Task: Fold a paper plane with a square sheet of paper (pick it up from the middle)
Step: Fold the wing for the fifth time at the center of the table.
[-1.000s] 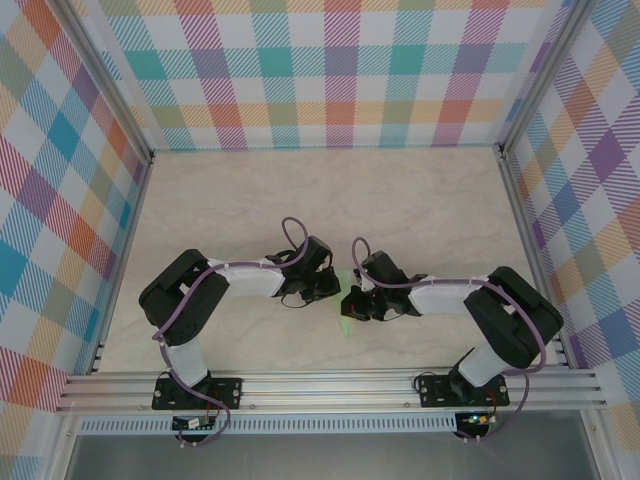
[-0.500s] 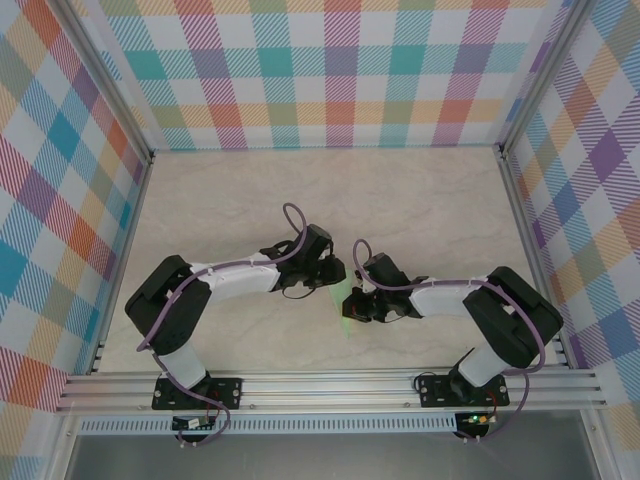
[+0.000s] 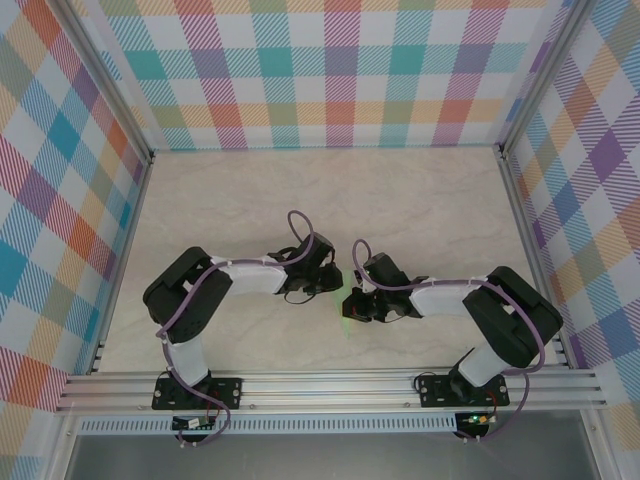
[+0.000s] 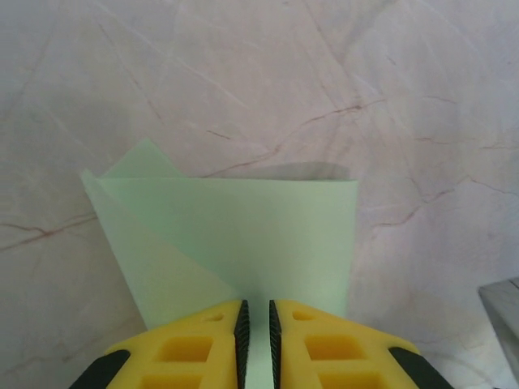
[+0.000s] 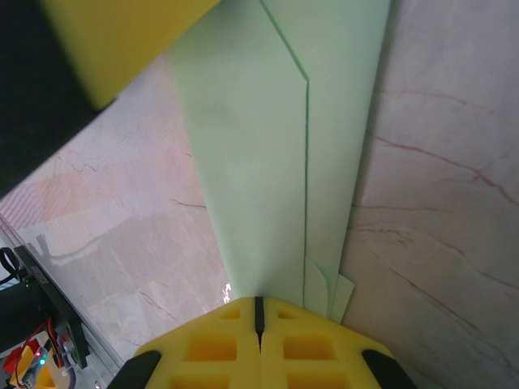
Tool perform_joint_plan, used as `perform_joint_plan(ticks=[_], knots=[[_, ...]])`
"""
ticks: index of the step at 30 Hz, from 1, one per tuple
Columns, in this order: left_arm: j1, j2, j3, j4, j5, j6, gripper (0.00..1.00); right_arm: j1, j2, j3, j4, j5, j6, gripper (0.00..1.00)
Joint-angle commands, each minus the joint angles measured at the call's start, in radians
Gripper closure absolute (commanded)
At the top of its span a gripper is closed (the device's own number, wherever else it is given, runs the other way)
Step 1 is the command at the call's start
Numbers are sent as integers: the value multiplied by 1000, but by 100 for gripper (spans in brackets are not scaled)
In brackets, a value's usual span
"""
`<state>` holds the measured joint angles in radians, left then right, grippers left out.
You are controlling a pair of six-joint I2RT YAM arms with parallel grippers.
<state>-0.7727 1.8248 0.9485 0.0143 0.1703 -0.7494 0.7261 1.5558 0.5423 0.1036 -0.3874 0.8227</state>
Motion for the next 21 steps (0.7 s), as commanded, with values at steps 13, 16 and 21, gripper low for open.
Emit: perform_joint_plan(ticks=[13, 16, 21], knots=[[113, 76, -32, 138, 43, 81, 81, 2, 59, -63, -184, 16, -74, 100], [132, 86, -21, 151, 65, 89, 80, 2, 59, -64, -189, 13, -83, 100], [162, 105, 1, 163, 104, 101, 79, 1, 64, -65, -191, 9, -94, 100]])
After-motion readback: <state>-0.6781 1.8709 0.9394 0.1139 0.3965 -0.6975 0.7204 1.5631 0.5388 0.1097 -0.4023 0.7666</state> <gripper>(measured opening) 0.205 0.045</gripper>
